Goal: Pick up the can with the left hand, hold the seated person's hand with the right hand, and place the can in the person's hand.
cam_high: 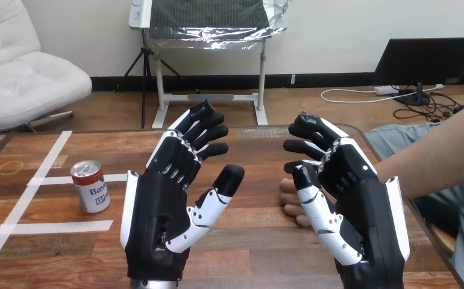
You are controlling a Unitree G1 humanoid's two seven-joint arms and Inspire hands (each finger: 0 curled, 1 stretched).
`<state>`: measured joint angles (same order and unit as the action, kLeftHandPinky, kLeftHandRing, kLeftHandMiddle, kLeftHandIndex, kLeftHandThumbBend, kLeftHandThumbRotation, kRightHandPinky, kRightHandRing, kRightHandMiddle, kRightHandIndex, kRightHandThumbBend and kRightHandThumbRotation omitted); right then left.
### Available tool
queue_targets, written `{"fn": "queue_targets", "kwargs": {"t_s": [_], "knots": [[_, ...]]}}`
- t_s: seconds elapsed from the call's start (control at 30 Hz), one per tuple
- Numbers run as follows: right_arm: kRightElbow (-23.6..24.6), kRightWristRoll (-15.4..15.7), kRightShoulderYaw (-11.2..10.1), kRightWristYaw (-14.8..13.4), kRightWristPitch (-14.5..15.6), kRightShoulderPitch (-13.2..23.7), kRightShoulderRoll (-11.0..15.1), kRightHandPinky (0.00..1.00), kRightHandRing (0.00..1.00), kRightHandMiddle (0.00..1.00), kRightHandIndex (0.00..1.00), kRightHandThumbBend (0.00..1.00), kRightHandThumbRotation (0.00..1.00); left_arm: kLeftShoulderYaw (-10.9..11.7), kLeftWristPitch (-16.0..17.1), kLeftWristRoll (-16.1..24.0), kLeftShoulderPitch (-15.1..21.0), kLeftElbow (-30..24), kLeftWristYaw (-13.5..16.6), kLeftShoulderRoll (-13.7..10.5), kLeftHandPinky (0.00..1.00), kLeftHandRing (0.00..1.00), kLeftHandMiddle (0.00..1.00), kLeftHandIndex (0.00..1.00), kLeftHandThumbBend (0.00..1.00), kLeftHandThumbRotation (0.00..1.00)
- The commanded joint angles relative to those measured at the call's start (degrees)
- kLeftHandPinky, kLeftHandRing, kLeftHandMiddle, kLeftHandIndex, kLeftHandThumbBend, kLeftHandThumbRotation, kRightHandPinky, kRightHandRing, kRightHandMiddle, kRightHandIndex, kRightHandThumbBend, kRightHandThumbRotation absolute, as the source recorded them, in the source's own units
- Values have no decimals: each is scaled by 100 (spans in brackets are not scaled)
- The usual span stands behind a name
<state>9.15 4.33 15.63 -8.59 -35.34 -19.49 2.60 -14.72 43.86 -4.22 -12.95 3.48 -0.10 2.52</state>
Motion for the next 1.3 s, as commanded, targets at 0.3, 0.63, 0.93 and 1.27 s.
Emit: {"fn": "queue_targets", "kwargs": {"t_s": [0.3,0.63,0.93,1.27], "knots": [[9,-65,-20,36,15,105,-291,61,73,78,77,39,46,-42,86,9,-252,-212,1,209,71,76,78,79,65,32],[-48,-13,-30,33,-25,140,-283,62,73,78,77,41,46,-67,70,-120,-245,-195,-66,200,71,76,78,79,66,32],[-51,-49,-31,59,5,159,-271,62,73,78,77,42,47,-51,75,-115,-217,-158,-81,202,70,75,78,79,66,32],[-41,24,-72,38,40,175,-268,61,73,78,77,44,49,-46,63,-130,-200,-144,-69,221,70,75,78,79,66,32]]}}
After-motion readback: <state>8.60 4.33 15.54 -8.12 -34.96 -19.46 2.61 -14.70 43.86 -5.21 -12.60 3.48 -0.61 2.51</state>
